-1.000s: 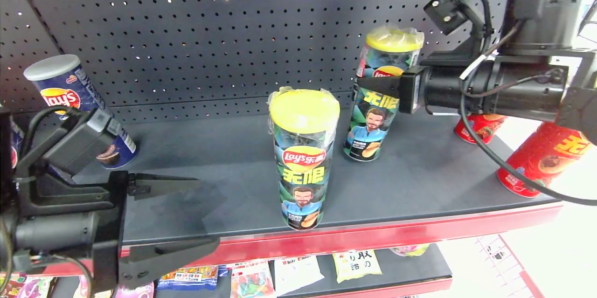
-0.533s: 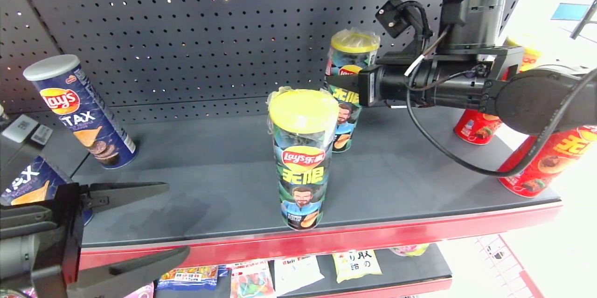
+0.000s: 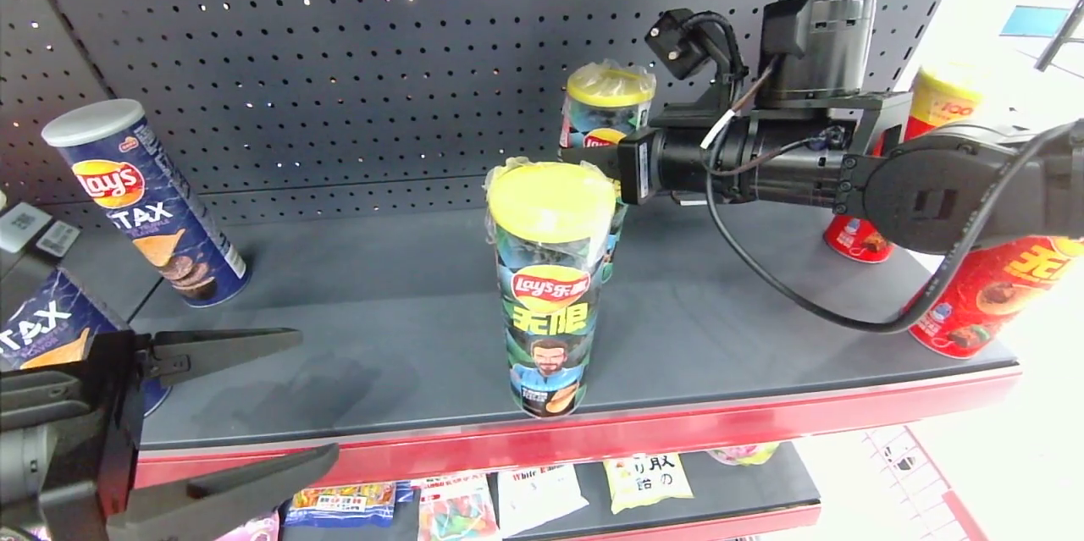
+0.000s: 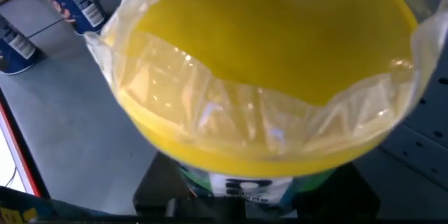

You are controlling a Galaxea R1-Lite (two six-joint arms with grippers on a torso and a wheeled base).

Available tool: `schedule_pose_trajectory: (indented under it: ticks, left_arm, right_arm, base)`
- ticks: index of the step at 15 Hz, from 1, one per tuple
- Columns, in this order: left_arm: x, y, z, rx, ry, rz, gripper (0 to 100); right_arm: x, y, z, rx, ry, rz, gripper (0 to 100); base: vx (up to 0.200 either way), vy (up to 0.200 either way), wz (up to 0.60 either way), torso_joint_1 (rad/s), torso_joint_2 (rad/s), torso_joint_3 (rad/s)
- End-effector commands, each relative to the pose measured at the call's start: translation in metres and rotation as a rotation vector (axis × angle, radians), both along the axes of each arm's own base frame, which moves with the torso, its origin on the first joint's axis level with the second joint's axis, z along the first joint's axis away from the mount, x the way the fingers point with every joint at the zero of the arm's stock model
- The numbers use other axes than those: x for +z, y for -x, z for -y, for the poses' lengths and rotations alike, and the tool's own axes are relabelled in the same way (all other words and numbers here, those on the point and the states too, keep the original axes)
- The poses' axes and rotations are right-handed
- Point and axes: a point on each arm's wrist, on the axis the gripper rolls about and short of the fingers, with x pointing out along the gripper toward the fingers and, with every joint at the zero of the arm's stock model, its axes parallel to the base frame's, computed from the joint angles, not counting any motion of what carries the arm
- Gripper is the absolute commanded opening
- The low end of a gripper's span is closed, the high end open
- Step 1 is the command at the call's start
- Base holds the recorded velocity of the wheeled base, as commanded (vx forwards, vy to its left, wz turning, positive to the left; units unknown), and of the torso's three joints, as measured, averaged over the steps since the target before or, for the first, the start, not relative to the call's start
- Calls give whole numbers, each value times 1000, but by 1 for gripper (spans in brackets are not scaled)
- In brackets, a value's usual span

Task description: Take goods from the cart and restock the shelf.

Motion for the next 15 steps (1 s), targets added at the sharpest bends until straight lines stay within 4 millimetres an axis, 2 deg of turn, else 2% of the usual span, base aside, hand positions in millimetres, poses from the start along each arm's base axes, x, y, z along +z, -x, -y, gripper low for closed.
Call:
schedule_pose_trajectory:
  ticks: [1,6,15]
  left_arm:
    - [-1,-1,0,0,-2,-5,100]
    - [0,-1,0,0,0,0,100]
    - [0,-1,0,-1,-1,1,100]
  right_arm:
    - [1,3,-3,12,-1,3,0]
    - [-5,1,-9,22,7,-10,0]
    - [-4,2,-18,41,0,-2,0]
  base:
    - [0,0,0,0,0,0]
    - [0,0,0,0,0,0]
    - [0,0,0,0,0,0]
